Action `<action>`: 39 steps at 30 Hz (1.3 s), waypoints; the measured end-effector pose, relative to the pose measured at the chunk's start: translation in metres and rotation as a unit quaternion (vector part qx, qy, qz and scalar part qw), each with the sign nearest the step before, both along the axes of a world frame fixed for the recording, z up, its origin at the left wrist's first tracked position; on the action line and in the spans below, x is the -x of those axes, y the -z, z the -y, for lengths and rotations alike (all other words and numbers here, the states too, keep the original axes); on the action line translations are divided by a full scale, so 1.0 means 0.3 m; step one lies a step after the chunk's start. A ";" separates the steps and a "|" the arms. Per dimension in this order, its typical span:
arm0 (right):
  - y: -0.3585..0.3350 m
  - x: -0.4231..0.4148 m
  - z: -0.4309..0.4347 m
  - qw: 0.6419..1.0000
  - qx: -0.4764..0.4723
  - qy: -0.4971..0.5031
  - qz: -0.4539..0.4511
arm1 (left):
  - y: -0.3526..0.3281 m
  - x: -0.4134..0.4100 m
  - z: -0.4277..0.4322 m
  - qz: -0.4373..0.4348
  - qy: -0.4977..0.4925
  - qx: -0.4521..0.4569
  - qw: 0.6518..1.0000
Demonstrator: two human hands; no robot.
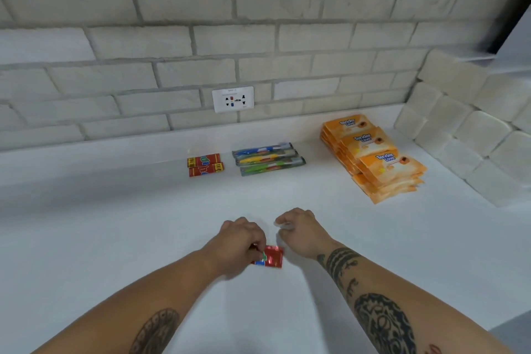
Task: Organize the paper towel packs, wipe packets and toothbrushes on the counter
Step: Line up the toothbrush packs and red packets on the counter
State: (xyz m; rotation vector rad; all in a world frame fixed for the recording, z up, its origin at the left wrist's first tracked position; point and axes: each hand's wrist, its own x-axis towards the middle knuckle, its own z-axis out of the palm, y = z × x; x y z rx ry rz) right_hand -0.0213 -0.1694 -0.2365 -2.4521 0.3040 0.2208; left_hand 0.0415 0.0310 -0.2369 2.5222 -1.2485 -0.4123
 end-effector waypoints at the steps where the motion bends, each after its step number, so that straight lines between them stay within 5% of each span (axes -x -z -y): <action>1: -0.004 0.000 -0.006 1.000 0.000 -0.002 -0.005 | 0.000 -0.006 0.006 0.000 -0.019 -0.001 1.000; 9: -0.018 -0.017 -0.037 1.000 -0.020 -0.017 -0.010 | 0.006 -0.064 0.038 -0.136 -0.127 0.083 0.979; 15: -0.076 -0.099 -0.028 0.983 -0.167 0.068 0.034 | -0.070 -0.150 0.057 -0.143 -0.168 0.172 0.960; 25: -0.121 -0.269 -0.088 0.937 -0.292 0.174 0.074 | -0.121 -0.295 0.021 -0.277 -0.303 0.293 0.864; 34: -0.071 -0.421 -0.240 0.963 -0.211 0.123 0.111 | -0.049 -0.410 -0.115 -0.256 -0.377 0.326 0.828; 39: -0.006 -0.444 -0.323 0.991 -0.039 -0.004 0.131 | 0.010 -0.456 -0.201 -0.156 -0.392 0.246 0.873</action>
